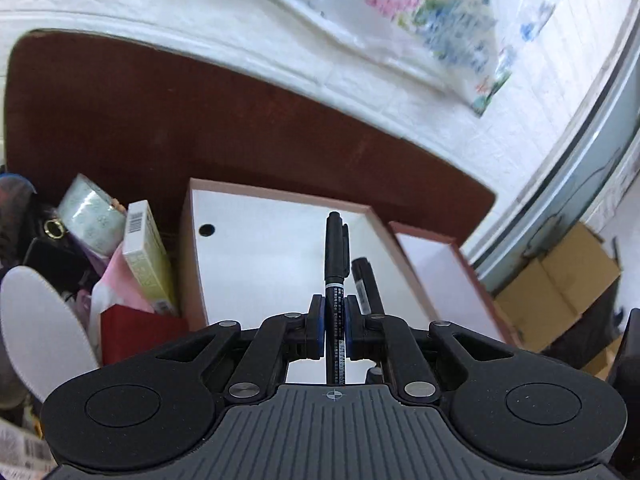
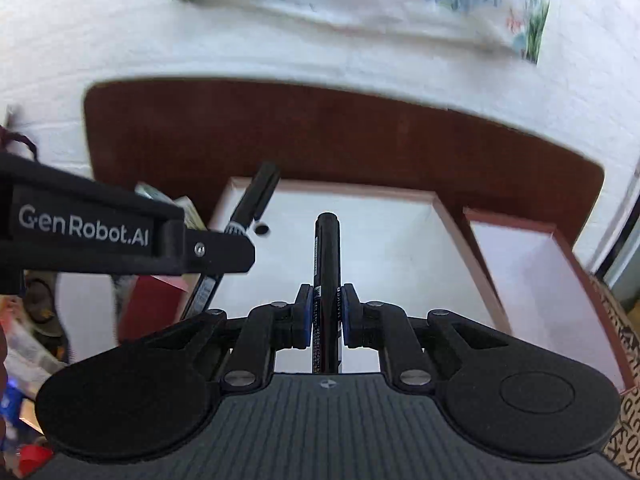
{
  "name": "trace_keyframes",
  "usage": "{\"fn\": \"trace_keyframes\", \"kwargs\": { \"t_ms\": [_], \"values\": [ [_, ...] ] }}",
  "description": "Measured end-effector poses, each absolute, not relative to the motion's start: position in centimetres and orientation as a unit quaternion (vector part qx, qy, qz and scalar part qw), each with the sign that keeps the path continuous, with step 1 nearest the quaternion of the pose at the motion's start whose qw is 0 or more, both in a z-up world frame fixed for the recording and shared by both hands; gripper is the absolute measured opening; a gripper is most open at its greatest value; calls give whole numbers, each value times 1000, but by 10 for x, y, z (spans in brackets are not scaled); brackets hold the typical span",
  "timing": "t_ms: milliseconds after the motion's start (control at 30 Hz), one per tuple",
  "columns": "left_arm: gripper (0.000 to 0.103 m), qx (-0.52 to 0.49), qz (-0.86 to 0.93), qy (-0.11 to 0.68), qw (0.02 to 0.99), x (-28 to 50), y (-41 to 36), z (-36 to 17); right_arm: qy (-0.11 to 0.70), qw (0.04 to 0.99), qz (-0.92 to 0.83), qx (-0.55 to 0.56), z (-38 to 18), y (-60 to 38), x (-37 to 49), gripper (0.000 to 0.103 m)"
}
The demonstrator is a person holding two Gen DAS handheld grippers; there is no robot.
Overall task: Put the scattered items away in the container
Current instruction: 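Carry both markers over the white box and open both grippers to drop them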
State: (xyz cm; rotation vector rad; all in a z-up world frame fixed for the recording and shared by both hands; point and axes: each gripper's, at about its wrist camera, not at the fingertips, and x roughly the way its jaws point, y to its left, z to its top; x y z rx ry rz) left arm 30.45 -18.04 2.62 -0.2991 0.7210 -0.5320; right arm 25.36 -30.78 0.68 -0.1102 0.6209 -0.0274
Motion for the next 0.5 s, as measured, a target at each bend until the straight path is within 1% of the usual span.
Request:
{"fn": "trace_keyframes", "kwargs": {
  "t_ms": [167,233,300,400,433,500],
  "values": [
    [5,-117,-231,397,880,331,-197,-26,378,924,-10,-44,-39,-324,289,17],
    [5,-108,-227,405,879,337,-201,-37,391,919,-11,-54,-52,-325,296,17],
    [6,-83,-225,396,887,340,-206,-38,403,914,-7,-53,-61,-326,302,17],
    [14,-77,-225,396,887,346,-209,-36,417,908,-6,-51,-69,-325,308,17],
    [31,-77,-223,395,888,349,-209,-35,415,908,-5,-50,-68,-325,307,17],
    [32,-77,-217,388,892,349,-207,-33,413,909,-3,-56,-67,-325,306,17]
  ]
}}
